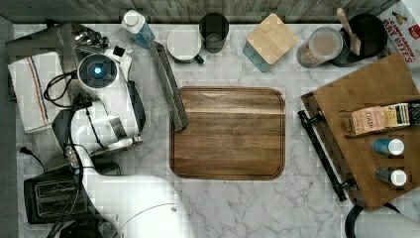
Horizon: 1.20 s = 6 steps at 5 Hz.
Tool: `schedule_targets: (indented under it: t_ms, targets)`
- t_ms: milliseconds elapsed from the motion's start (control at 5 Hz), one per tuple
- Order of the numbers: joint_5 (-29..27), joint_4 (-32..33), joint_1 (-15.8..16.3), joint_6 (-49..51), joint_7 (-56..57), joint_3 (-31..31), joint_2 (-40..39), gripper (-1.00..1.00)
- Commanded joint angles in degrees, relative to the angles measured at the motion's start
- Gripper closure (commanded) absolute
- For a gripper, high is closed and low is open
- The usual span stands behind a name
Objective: Put the bowl in the oven.
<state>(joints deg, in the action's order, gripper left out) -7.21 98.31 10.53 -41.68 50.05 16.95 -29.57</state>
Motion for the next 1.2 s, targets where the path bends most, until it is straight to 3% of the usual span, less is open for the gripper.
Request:
schedule_targets:
  t_ms: [200,400,600,800,1200]
  targets:
    - [-10.00,-19.36,-7.20,10.78,8.16,3.63,-9.84,1.00]
    - [-13.53,-25.88,-8.51,19.94,9.74,5.56,-14.91,1.00]
    - [-15.83,-28.76,-8.20,24.14,10.60,5.57,-16.31,-1.00]
    - [-15.58,-23.72,-8.92,20.63,9.19,4.71,-11.63,-1.00]
    - [-19.86,-12.79,-16.99,14.10,9.62,5.13,-1.43,-1.00]
